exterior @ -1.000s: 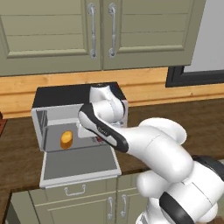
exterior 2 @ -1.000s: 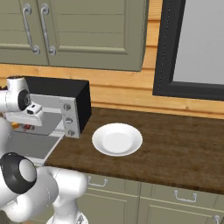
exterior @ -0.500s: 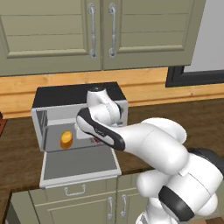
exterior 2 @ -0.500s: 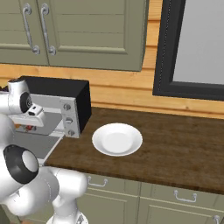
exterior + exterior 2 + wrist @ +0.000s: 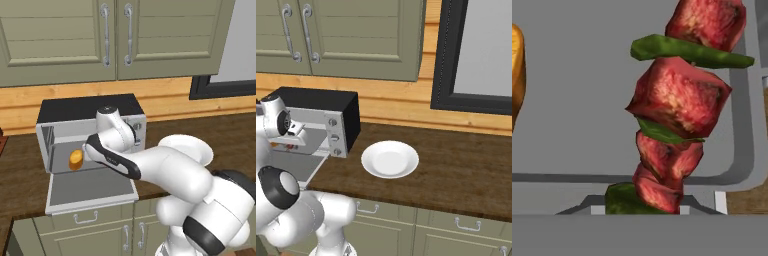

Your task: Pick up the kebab skewer and baguette bread, and place them inside the toaster oven. Close the toaster oven door and start by setting the timer.

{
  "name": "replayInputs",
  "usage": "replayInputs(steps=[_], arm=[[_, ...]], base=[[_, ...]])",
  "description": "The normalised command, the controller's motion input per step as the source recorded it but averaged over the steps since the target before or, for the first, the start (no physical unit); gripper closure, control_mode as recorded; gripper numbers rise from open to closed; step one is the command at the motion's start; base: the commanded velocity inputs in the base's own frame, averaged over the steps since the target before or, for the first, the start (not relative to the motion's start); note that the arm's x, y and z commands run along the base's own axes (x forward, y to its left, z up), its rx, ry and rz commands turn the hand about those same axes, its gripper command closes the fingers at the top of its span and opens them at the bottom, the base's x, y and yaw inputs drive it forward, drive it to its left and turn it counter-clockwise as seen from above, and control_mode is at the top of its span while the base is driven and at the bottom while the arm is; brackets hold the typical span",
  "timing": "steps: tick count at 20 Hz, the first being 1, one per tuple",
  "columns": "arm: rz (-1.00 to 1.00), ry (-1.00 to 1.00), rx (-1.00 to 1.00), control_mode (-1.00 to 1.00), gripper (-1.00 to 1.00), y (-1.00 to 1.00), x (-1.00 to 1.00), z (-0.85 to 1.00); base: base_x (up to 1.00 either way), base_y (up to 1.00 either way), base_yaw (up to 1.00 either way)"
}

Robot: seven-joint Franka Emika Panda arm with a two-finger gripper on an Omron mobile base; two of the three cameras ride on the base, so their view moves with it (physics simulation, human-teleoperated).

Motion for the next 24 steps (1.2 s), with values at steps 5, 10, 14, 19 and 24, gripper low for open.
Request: replayInputs(steps=[5,10,14,19,24], arm=[[0.0,-0.02,0.0,-1.0,1.0,0.0,0.35,-0.04],[0.0,0.0,0.0,-1.0,1.0,0.08,0.38,-0.09],[0.0,0.0,-0.01,-1.0,1.0,0.17,0.09,-0.36],[0.0,0.0,-0.02,-1.0,1.0,0.06,0.0,-0.28],[0.0,0.0,0.0,-1.0,1.0,0.0,0.01,-0.05]], base=[[0.0,0.0,0.0],[0.0,0.0,0.0],[0.0,0.0,0.0],[0.0,0.0,0.0],[0.0,0.0,0.0]])
